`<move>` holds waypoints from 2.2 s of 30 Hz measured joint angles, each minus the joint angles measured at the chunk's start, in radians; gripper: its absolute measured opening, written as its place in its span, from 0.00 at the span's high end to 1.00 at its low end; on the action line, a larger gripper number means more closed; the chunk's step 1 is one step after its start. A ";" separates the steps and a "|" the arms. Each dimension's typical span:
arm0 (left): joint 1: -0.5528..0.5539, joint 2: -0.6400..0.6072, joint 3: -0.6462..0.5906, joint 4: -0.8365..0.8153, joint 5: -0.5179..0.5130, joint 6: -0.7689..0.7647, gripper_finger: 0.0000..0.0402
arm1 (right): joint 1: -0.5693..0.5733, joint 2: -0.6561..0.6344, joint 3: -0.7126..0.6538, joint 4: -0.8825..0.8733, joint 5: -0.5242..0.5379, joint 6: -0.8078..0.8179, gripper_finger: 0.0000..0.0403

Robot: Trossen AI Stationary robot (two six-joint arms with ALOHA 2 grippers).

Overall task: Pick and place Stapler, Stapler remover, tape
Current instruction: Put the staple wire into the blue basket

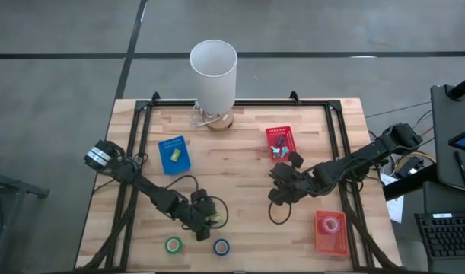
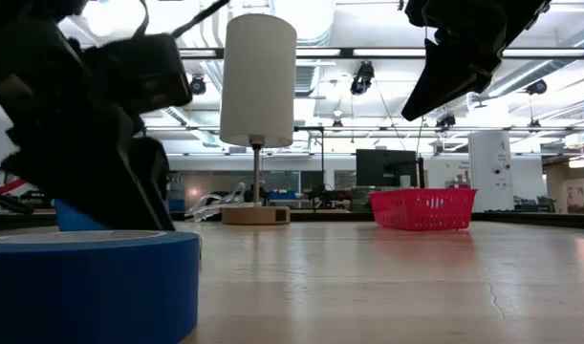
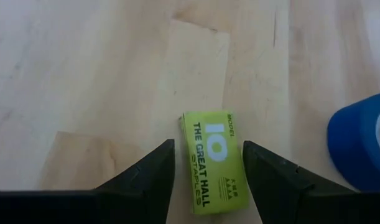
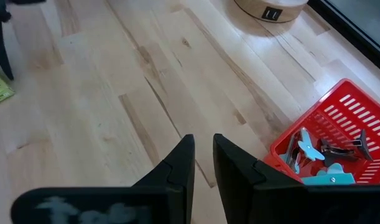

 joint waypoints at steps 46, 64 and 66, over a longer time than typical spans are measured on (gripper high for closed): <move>-0.005 -0.195 -0.008 -0.407 -0.316 -0.011 0.71 | 0.000 0.000 -0.005 0.003 0.002 -0.001 0.87; 0.004 -0.496 -0.028 -1.086 -0.592 -0.632 0.69 | 0.000 0.000 -0.005 0.004 0.001 0.000 0.87; 0.022 -0.518 -0.043 -1.134 -0.608 -0.725 0.68 | 0.000 0.000 -0.005 0.004 0.001 -0.001 0.87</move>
